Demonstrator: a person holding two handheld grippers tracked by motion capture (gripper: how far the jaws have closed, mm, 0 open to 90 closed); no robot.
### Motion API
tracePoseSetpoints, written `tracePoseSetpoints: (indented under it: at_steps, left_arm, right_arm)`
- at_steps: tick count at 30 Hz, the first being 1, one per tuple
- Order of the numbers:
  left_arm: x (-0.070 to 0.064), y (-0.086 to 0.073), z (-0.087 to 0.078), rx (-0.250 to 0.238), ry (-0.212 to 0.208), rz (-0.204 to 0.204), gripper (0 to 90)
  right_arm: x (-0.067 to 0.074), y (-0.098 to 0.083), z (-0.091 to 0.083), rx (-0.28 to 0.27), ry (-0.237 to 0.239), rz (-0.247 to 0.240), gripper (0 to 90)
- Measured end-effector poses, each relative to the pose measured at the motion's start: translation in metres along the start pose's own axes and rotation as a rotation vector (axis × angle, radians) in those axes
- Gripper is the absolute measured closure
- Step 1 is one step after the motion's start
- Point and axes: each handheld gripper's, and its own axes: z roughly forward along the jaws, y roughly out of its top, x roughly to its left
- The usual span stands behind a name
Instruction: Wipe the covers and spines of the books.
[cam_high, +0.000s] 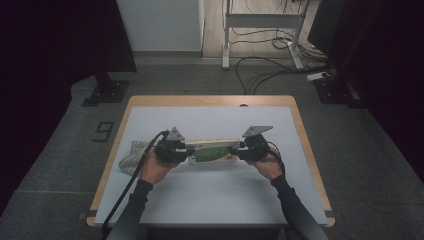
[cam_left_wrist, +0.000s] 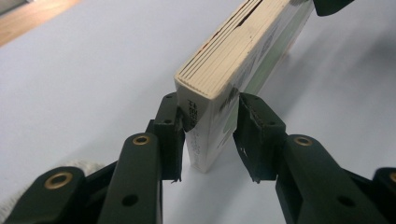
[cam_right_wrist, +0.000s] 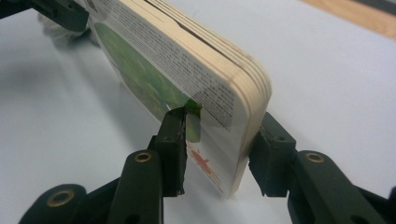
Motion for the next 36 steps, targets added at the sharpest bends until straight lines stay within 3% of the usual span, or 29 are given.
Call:
tracePoseSetpoints:
  at_steps: [7, 18, 27, 36]
  left_arm:
    - [0.007, 0.001, 0.007, 0.009, 0.018, 0.001, 61.0]
    - [-0.001, 0.000, 0.004, 0.020, 0.024, 0.027, 59.4]
    - [-0.007, -0.003, 0.002, 0.034, 0.002, 0.019, 55.8]
    - [-0.012, -0.011, 0.000, 0.037, -0.040, -0.016, 47.9]
  right_arm:
    - [-0.005, 0.004, 0.008, 0.002, -0.015, -0.003, 58.4]
    - [-0.004, -0.002, 0.006, -0.002, 0.015, 0.026, 56.1]
    - [0.001, -0.004, -0.001, -0.002, 0.042, 0.031, 51.2]
    - [0.005, -0.009, -0.005, 0.021, 0.060, 0.032, 40.3]
